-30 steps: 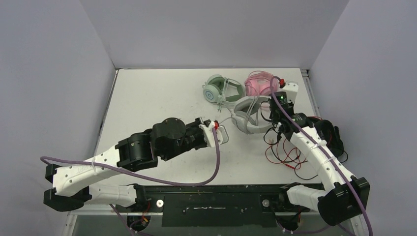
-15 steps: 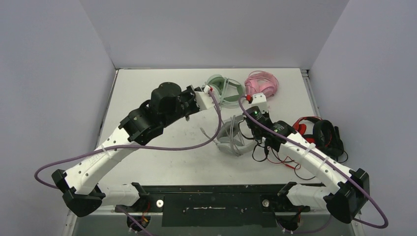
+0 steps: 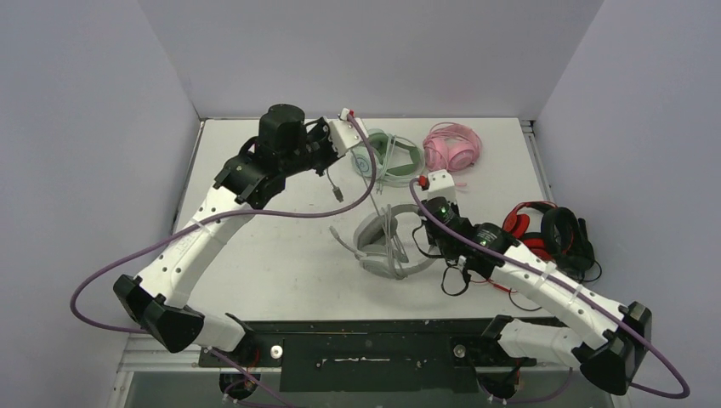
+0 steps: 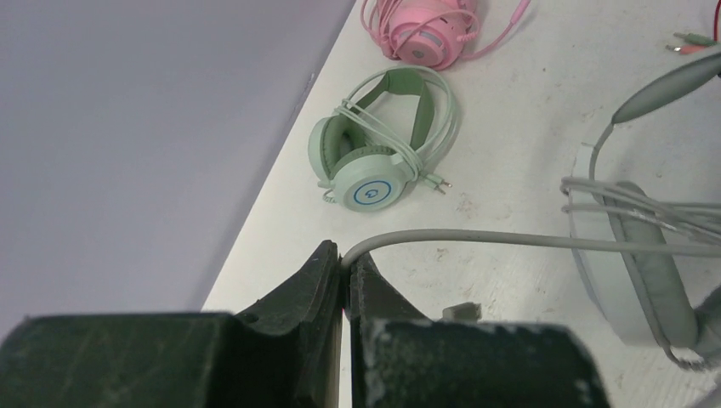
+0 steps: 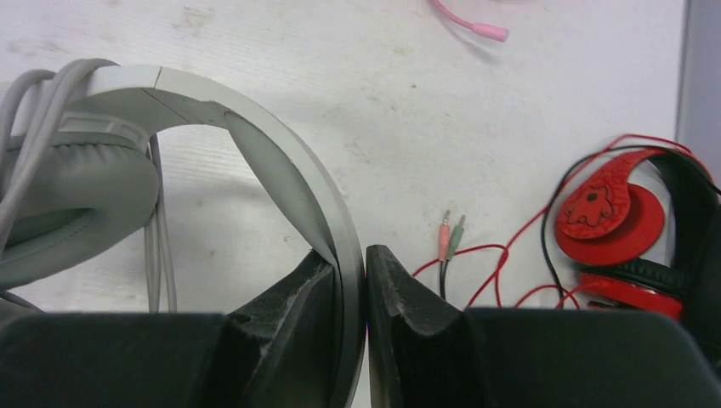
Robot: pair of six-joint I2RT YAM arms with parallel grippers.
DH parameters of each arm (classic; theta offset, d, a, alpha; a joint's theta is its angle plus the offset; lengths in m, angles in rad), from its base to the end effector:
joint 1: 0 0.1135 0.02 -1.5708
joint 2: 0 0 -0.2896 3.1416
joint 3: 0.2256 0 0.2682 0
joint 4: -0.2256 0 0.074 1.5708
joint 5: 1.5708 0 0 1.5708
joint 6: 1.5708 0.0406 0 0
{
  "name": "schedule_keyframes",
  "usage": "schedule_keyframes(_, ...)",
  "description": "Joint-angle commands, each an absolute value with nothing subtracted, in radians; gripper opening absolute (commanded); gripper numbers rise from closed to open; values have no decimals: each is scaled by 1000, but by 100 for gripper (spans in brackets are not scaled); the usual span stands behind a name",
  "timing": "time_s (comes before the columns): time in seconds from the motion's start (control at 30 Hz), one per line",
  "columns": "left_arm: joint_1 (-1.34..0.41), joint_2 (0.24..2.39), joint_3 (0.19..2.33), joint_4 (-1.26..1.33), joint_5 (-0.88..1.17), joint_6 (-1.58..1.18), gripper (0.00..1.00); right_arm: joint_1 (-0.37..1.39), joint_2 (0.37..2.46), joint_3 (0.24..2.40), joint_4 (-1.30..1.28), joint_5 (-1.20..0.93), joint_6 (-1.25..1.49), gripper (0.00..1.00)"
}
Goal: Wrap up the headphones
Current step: Wrap the headphones cable around the headphones.
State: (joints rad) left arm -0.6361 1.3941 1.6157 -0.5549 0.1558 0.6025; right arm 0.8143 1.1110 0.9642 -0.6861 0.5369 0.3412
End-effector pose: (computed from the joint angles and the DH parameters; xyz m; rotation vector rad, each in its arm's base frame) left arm 0.2527 -0.1944 0.4772 1.1893 1.4863 -0.1711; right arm 0.1744 0.1545 0.3136 -0.2943 2.2409 -0.0433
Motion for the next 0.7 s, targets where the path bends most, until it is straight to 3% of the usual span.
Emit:
schedule_keyframes(0.0, -569, 1414, 1600, -411, 256, 496, 0, 838, 989, 976, -611, 366, 288, 0)
schedule_keyframes(0.27, -378, 1469, 1481, -164, 603, 205, 0, 844, 895, 1036, -603, 89, 218, 0)
schedule_keyframes(0.67, -368, 1469, 1208, 278, 739, -141, 0, 844, 850, 1169, -487, 37, 277, 0)
